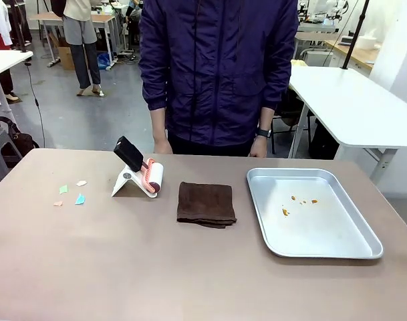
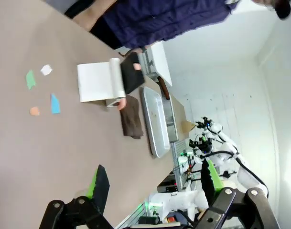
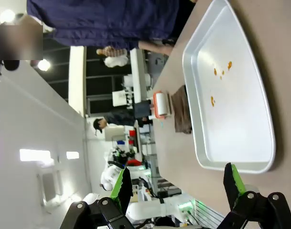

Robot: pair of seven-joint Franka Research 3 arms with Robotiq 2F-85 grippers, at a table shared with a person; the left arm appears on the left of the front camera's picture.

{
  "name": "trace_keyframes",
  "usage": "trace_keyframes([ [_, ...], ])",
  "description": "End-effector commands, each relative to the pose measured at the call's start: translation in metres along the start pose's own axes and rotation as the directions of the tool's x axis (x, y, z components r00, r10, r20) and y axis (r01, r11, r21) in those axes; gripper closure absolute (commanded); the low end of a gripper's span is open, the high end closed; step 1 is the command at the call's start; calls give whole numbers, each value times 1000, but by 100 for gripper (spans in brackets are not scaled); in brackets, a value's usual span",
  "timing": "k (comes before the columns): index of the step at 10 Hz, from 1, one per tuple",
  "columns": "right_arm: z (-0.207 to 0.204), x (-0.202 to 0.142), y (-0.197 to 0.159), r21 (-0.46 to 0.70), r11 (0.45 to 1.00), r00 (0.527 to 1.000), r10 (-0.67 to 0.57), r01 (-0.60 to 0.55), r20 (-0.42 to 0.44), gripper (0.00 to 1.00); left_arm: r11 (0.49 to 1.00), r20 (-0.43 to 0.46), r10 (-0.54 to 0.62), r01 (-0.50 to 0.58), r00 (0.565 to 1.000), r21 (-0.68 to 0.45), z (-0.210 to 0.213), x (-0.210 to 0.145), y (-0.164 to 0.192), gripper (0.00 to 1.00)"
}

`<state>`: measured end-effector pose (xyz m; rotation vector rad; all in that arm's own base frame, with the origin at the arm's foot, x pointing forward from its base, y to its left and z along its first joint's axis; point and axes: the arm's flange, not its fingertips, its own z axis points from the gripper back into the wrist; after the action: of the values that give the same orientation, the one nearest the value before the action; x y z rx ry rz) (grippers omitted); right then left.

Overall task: Clean the surface of the table.
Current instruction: Hold the Lint Roller with your left hand and the towel with your right hand.

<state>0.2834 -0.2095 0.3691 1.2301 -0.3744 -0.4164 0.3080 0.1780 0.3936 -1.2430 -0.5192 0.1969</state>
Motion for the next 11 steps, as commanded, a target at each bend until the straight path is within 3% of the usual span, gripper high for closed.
trace_keyframes([
  [1,-21,-13,2,7,1000,998,21,-21,54,0,998,51,59,-61,997,35,-21,-56,16,0],
  [2,-23,-14,5,-7,999,996,46,-46,76,0,993,64,63,-68,996,91,-20,-53,19,0],
  [3,-6,4,-3,12,1000,1000,-13,13,16,0,999,13,47,-47,999,24,1,-1,18,0],
  [8,-8,5,-3,7,1000,1000,-17,17,25,0,999,13,47,-47,999,24,1,-1,18,0],
  [9,-16,0,7,-89,996,999,11,-7,38,0,998,6,52,-52,999,35,-1,0,20,0],
  [11,-38,-11,46,-172,982,994,89,-77,65,0,991,-91,-35,46,995,124,-14,20,-13,0],
])
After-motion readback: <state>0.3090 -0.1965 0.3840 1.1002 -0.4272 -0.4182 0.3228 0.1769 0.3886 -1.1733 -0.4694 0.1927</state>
